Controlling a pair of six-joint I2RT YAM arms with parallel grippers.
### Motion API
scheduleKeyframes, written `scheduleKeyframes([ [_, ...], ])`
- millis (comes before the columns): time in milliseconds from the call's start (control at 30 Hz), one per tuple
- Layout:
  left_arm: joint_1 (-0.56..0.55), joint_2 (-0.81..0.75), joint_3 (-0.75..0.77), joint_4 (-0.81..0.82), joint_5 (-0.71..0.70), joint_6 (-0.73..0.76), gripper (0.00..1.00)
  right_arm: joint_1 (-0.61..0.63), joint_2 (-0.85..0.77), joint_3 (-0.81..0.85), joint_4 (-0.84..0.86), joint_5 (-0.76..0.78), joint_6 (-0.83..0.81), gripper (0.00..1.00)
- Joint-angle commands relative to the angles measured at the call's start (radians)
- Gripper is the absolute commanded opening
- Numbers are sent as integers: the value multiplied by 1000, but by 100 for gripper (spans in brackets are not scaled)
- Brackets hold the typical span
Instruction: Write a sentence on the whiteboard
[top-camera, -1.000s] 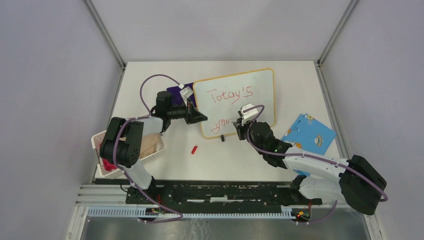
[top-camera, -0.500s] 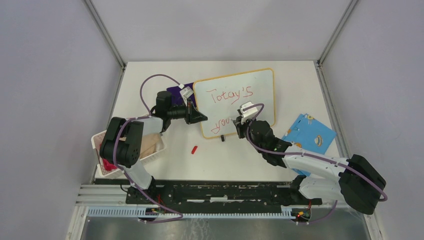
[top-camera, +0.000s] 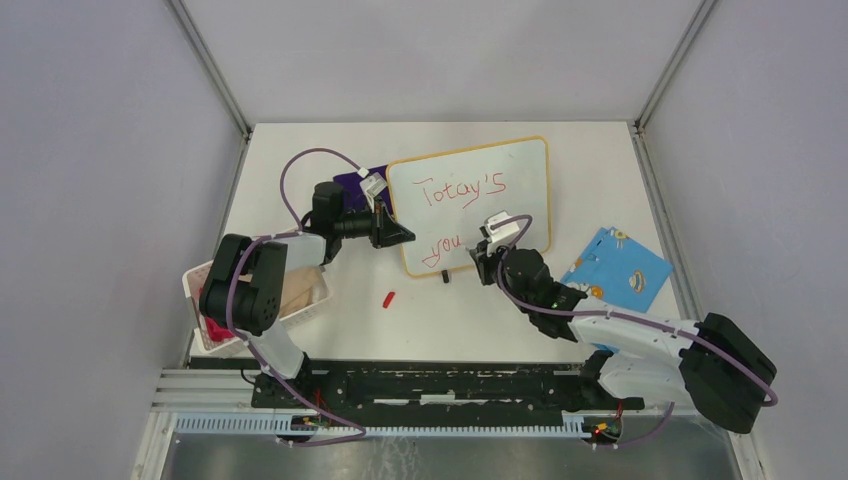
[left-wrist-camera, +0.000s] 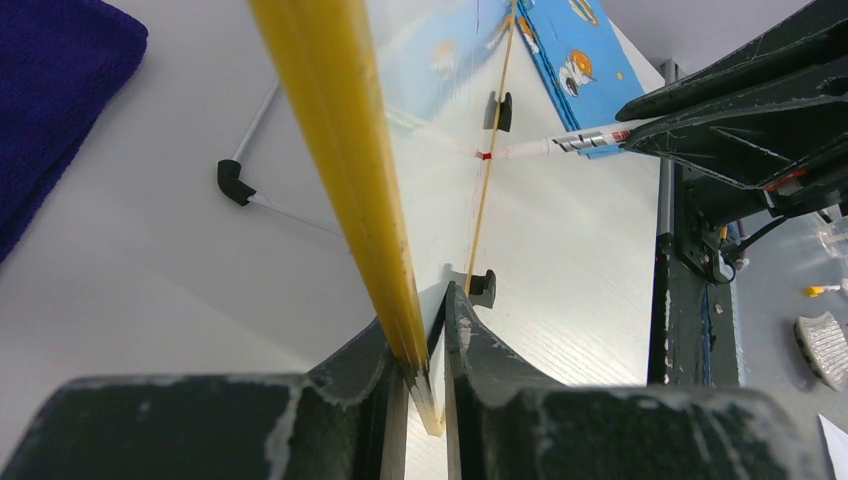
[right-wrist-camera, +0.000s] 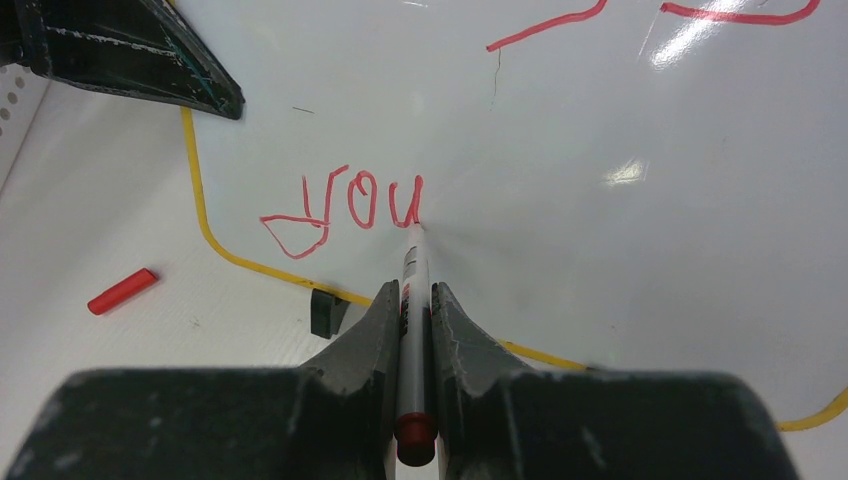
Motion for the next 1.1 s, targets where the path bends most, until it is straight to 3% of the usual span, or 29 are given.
scheduleKeyframes([
  [0,-39,42,-20,-102,-129,164,2,-6,-29,-19,8,30,6,0],
  [367,-40,41,-20,-105,-129,166,2,-9,-73,16,15,8,-8,0],
  [1067,-42,41,-19,-109,-131,167,2,-28,4,83,25,28,-23,0],
])
